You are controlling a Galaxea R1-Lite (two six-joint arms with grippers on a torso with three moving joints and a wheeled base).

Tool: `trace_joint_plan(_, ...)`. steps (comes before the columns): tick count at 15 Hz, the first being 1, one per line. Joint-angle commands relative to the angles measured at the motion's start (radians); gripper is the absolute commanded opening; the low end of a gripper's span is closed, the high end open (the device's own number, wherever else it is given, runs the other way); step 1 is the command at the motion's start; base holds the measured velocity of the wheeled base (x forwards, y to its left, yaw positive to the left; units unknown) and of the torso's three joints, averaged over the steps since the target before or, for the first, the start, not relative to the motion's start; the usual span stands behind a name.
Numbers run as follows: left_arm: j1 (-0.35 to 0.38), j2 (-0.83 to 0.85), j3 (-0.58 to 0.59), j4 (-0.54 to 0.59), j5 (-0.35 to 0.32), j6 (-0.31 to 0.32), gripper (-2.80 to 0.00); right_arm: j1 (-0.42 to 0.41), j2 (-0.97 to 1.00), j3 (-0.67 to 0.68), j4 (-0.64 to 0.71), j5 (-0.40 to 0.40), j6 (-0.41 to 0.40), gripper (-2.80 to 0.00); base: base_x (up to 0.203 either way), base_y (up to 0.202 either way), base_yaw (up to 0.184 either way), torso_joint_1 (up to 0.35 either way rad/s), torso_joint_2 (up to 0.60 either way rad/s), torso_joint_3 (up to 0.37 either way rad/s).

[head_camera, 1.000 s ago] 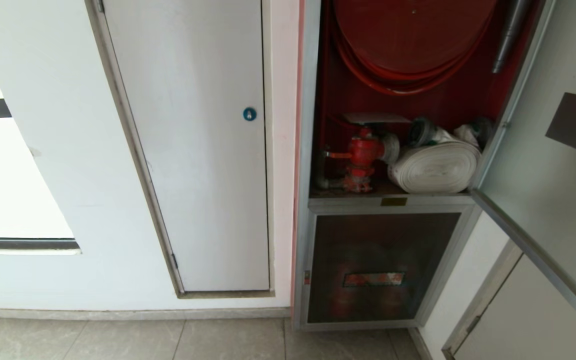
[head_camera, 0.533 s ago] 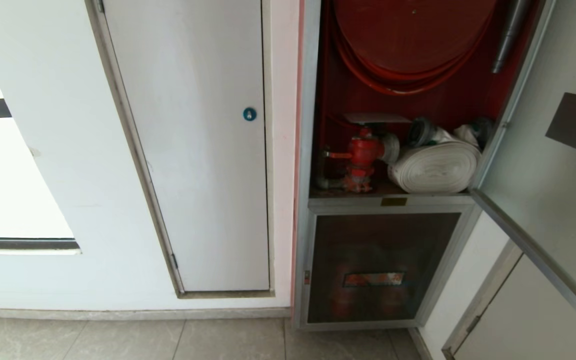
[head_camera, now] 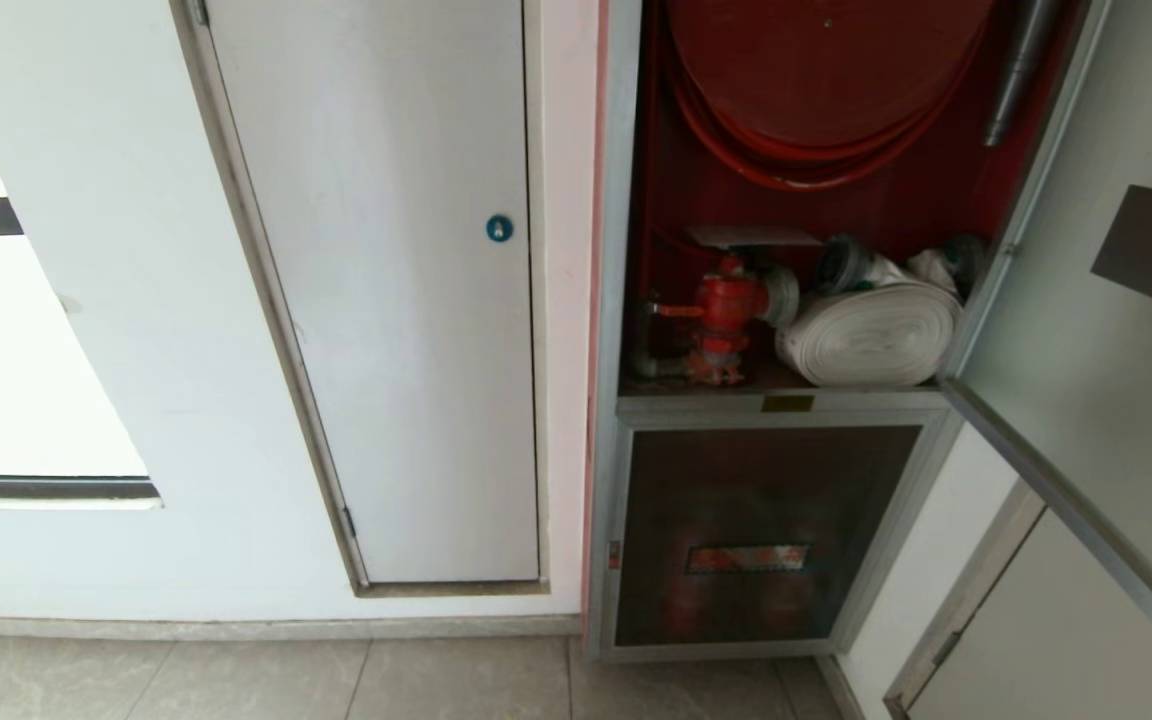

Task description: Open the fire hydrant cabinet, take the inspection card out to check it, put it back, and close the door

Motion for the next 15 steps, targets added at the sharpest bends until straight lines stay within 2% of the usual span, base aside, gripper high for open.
trace_joint_plan(1,0.0,0.001,0.012,0.0,0.0,0.0,-2.8,0.0,0.002,0.003,-0.001,0.001,-0.001,-2.8,0.0,0.0,0.0,0.0,0.0,0.0)
trace_joint_plan(11,0.0,0.001,0.011,0.0,0.0,0.001,-2.8,0.0,0.002,0.003,-0.001,0.002,-0.001,-2.8,0.0,0.0,0.0,0.0,0.0,0.0)
trace_joint_plan(15,0.0,0.001,0.011,0.0,0.0,0.001,-2.8,0.0,0.002,0.003,0.0,0.002,-0.002,-2.8,0.163,0.0,-0.001,0.003,0.0,0.002)
